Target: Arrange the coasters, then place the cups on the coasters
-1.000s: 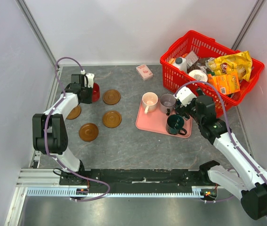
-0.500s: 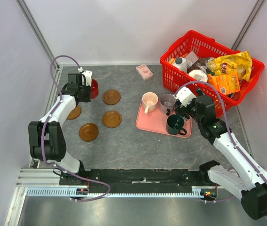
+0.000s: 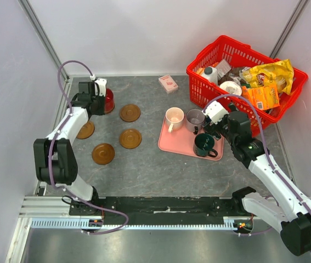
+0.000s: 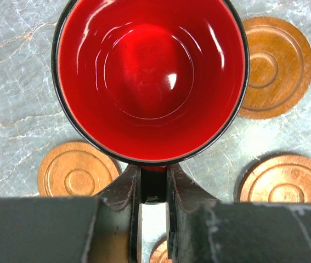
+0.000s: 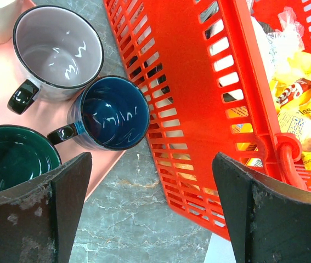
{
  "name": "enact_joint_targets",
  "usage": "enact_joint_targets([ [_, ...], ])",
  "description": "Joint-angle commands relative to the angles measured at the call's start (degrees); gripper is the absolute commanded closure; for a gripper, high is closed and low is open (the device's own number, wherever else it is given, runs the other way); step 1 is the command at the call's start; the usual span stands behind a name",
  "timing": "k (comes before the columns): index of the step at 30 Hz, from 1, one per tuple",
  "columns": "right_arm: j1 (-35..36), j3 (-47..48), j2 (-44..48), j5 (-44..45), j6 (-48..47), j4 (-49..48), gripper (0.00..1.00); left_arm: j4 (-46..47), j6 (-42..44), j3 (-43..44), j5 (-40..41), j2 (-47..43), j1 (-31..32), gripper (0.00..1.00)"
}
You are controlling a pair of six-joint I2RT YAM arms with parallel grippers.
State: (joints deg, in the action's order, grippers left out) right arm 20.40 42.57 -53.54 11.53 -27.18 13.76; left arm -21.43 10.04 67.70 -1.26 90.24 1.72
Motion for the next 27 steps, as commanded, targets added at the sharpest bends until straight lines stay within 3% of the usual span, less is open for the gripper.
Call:
enact_joint_targets([
  [1,-0.1,0.0,0.5,0.8,0.0,-2.2,0.02,2.8,-2.0,7.6,-0.9,3.7,-0.8,0.98],
  [13,-0.1,-0.2,0.3,1.0,-0.2,-2.2,0.02,-5.4,-8.6,22.2,-8.3,17.0,-5.8,0.98],
  [27,-0.1,-0.2,0.3,1.2,-0.3,-2.2,0.02,-5.9,-9.2,23.6,-9.3,20.8,-6.5,0.98],
])
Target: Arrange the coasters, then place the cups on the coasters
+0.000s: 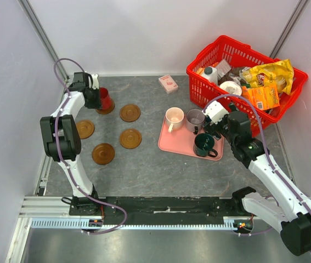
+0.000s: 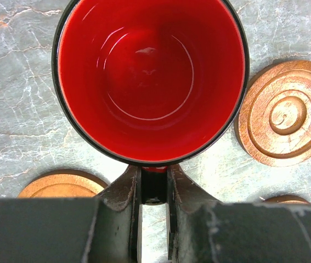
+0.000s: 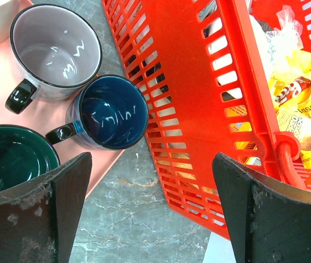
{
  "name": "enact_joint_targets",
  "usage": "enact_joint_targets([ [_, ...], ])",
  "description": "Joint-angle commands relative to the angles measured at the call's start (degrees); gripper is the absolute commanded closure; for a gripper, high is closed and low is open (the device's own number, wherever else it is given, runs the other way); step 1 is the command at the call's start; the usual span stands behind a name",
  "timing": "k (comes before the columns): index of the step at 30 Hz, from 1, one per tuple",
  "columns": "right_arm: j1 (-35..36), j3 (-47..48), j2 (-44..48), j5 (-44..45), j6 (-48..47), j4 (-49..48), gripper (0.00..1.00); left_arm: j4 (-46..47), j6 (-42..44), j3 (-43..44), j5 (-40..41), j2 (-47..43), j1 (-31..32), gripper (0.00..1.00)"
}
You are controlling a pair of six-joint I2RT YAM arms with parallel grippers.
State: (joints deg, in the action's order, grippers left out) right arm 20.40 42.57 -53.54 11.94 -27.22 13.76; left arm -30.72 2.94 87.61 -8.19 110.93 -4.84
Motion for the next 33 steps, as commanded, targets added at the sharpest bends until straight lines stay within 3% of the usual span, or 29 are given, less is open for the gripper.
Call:
enact_joint_targets([
  [1,-0.1,-0.2,0.2,0.7,-0.2,-2.2,0.02,3.4,-2.1,3.8,-2.4,0.2,0.1,0.98],
  [15,-0.1,-0.2,0.2,0.7,-0.3,-2.2,0.02,3.0,-1.7,3.4,-2.2,1.4,0.1,0.95],
  [26,-0.2,-0.2,0.5,0.8,-0.3,-2.2,0.02,2.7,-0.8,3.0,-2.0,1.1,0.2,0.81],
  [33,-0.1,-0.2,0.5,0.8,-0.2,-2.2,0.02,3.1,-0.7,1.5,-0.9,0.5,0.1,0.83],
])
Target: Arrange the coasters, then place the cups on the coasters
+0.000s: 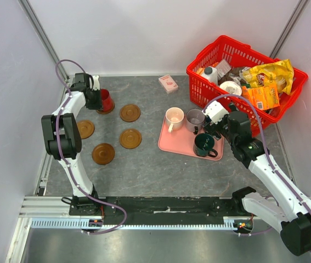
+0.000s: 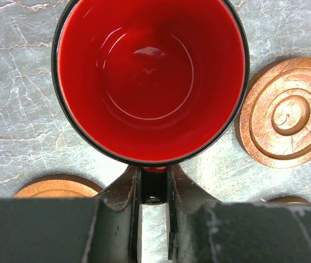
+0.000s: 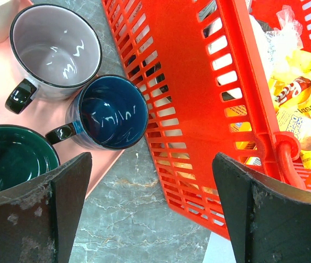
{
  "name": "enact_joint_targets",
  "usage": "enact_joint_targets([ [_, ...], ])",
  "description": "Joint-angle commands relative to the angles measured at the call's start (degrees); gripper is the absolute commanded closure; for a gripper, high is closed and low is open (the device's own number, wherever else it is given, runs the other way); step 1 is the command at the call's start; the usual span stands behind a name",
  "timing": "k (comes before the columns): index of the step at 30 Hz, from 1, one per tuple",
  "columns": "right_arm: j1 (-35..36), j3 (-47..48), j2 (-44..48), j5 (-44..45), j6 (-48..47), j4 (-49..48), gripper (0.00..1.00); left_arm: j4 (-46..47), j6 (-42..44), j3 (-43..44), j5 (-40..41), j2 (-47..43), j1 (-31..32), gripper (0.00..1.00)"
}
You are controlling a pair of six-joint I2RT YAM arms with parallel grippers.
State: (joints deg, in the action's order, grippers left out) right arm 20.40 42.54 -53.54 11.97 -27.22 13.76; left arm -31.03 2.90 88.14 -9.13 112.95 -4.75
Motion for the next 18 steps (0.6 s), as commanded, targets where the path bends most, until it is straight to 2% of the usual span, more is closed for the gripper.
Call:
enact_joint_targets([
  [1,-0.1,-0.2,0.5,0.7,-0.2,-2.2,0.02,3.6,-0.6,0.7,0.2,-1.8,0.0,0.84],
  [5,-0.1,-0.2,0.5,0.8,-0.2,-2.2,0.02,4.1,-0.6,-0.2,0.5,-2.5,0.0,0.89],
  [9,-0.1,-0.2,0.3,0.6,-0.2,-2.2,0.02,4.5,-0.4,-0.7,0.4,-2.6,0.0,0.89],
  [18,-0.1,-0.2,0.3,0.6,-0.1,-2.2,0.02,4.2,-0.1,-1.1,0.3,-2.4,0.0,0.78],
])
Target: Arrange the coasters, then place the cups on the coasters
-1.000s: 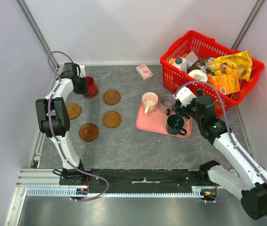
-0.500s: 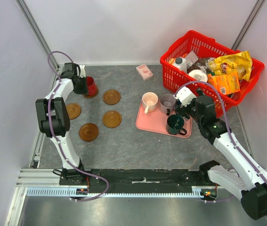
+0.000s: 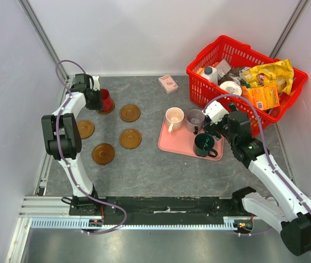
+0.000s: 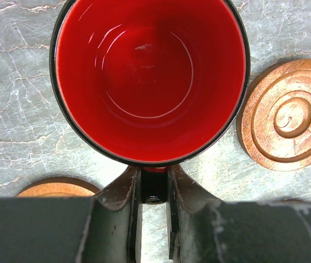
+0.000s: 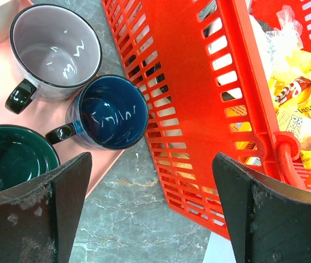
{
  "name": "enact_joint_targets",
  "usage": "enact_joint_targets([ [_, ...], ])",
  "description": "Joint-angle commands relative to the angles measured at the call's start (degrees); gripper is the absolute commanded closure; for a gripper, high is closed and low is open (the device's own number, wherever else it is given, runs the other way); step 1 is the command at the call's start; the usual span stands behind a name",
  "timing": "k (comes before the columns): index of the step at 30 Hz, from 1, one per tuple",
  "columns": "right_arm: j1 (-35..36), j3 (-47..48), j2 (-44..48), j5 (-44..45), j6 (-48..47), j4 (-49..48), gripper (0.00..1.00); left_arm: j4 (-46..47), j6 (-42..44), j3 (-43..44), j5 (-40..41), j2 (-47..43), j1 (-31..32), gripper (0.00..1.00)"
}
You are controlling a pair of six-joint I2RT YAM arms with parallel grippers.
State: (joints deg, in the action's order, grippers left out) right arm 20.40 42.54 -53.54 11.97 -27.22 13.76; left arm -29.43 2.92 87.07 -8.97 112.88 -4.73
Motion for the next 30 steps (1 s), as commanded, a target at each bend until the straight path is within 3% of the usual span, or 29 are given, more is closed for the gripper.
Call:
enact_joint_targets([
  [1,-0.1,-0.2,0.3,0.6,-0.2,-2.2,0.02,2.6,0.0,-0.1,0.3,-2.2,0.0,0.77],
  [7,-0.1,-0.2,0.2,0.5,-0.2,-2.2,0.02,2.6,0.0,0.0,0.0,-2.1,0.0,0.59],
  [23,-0.1,-0.3,0.3,0.7,-0.3,-2.3,0.02,4.2,-0.5,-2.0,0.5,-3.2,0.0,0.30],
  [24,-0.2,-0.3,0.3,0.7,-0.4,-2.3,0.02,4.3,-0.5,-2.1,0.4,-3.5,0.0,0.19],
  [27,-0.1,-0.3,0.2,0.6,-0.4,-2.2,0.02,4.3,0.0,-2.3,0.7,-4.4,0.0,0.16],
  [29,-0.1,-0.3,0.3,0.7,-0.3,-2.3,0.02,4.3,0.2,-2.4,0.7,-5.1,0.0,0.04],
  [30,-0.1,-0.4,0.4,0.7,-0.4,-2.3,0.02,4.3,0.3,-2.6,1.0,-5.5,0.0,0.04],
])
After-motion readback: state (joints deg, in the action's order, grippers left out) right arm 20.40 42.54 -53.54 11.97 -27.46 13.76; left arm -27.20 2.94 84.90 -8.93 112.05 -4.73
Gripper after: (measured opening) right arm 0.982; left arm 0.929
